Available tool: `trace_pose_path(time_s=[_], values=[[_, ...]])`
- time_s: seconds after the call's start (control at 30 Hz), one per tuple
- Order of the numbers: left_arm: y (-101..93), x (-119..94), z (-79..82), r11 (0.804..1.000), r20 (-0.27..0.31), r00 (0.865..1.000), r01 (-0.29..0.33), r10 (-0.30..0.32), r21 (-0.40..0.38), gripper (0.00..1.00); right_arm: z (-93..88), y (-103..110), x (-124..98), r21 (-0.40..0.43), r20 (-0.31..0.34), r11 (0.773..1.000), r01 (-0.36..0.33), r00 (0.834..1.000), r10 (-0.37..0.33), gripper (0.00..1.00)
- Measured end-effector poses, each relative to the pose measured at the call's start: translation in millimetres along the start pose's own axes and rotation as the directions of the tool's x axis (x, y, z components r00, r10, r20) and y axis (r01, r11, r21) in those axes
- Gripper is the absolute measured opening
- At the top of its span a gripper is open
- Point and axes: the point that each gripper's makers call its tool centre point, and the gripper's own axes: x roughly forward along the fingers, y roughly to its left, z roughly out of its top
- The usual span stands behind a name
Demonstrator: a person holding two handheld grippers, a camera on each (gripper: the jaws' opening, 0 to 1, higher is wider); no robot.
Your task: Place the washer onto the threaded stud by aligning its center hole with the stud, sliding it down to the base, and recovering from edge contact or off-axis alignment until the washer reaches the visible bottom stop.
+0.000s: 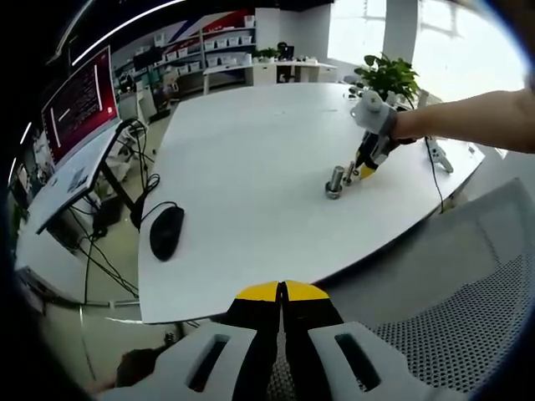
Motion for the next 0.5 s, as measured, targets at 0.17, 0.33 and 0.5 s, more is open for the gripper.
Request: trace_pose_path(time_s=[0.17,0.33,0.5], values=[[-0.4,-0.1,-0.6,1.0,-0.003,1.0,0.001,-0.001,0.001,0.0,0.8,-0.7,0.2,-0.025,-0.02,1.0,-0.006,1.0,0.005,0.23],[-0.7,-0.1,-0.8,1.0,-0.005,1.0,0.003,-0.003,0.003,0.0,3.0,-0.5,-0.5,-0.03,-0.016,1.0,-0.002,1.0,0.001,0.19],[-0.4,-0.1,-0.2,1.0,-0.001,1.0,0.0,0.0,0.001,0.0,4.6,-0.6,0.7,-0.049,-0.02,0.999,0.009,1.0,-0.01,0.16]])
